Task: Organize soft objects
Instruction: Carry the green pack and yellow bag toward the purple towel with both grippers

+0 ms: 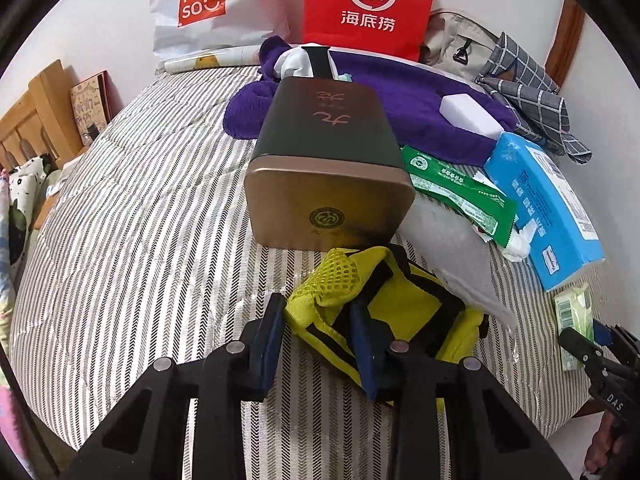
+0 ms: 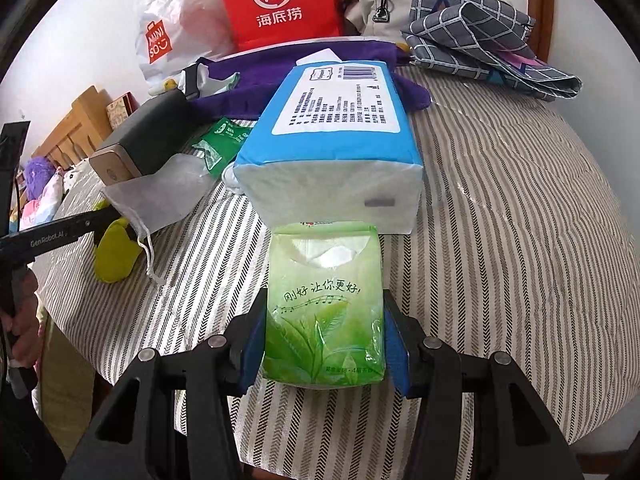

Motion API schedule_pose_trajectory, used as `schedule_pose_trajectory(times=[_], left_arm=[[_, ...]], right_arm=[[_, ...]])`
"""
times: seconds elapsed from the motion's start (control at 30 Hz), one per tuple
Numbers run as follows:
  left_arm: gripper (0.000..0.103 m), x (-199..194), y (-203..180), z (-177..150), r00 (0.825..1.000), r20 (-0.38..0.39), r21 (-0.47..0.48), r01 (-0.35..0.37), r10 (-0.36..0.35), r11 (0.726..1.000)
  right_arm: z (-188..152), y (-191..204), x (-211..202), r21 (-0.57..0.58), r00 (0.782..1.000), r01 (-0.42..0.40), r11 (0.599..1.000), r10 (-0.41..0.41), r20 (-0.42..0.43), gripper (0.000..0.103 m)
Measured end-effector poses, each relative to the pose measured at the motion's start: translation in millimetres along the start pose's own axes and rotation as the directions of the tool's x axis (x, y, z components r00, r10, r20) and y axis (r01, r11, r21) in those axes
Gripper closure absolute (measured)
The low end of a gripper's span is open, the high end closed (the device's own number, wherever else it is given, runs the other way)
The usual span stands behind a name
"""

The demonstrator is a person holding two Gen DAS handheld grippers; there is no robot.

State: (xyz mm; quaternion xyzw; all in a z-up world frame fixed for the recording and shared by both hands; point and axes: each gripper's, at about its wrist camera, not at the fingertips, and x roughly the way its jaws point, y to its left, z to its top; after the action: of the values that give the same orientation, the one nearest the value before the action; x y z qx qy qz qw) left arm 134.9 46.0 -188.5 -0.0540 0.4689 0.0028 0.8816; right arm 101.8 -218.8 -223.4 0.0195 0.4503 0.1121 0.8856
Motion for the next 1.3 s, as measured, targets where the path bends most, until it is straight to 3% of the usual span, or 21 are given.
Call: schedule_pose_trajectory(times=[0.27, 0.43, 0.5, 0.57, 0.67, 1.3], left_arm=[[0.056, 4.8, 15.1, 4.7, 0.994, 0.003, -0.015, 0.106, -0.106, 0.994], [0.054, 11.4, 11.2, 11.2, 0.990, 0.014, 0.009, 0.143, -0.143, 0.990], [0.055, 13.4, 7.1, 12.0, 0.990, 0.023, 0.024, 0.140, -0.140, 0.990], [0.070, 14.4, 3.5, 11.8, 0.984, 0.017, 0.034, 0.178, -0.178, 0.983], [0.076, 12.3, 1.5, 10.5, 0.982, 0.016, 0.043, 0.187, -0.188, 0.981], [0.077, -69.1, 20.0, 4.4, 0.980, 0.139, 0.002, 0.147, -0.145, 0.989]], right_arm=[[4.1, 2.4, 3.2, -0.004, 1.000, 0.023, 1.000, -0.023, -0.012, 0.052], [4.6, 3.6, 4.4, -0.002, 0.999, 0.035, 0.999, -0.035, -0.012, 0.052], [4.3, 3.4, 4.4, -0.002, 0.999, 0.035, 0.999, -0.035, -0.010, 0.052], [4.0, 3.1, 4.6, -0.002, 0.999, 0.035, 0.999, -0.035, -0.008, 0.052], [4.0, 3.2, 3.9, -0.002, 0.999, 0.035, 0.999, -0.035, -0.005, 0.052], [2.2, 8.7, -54.4, -0.006, 0.994, 0.000, 1.000, 0.000, 0.105, 0.052]])
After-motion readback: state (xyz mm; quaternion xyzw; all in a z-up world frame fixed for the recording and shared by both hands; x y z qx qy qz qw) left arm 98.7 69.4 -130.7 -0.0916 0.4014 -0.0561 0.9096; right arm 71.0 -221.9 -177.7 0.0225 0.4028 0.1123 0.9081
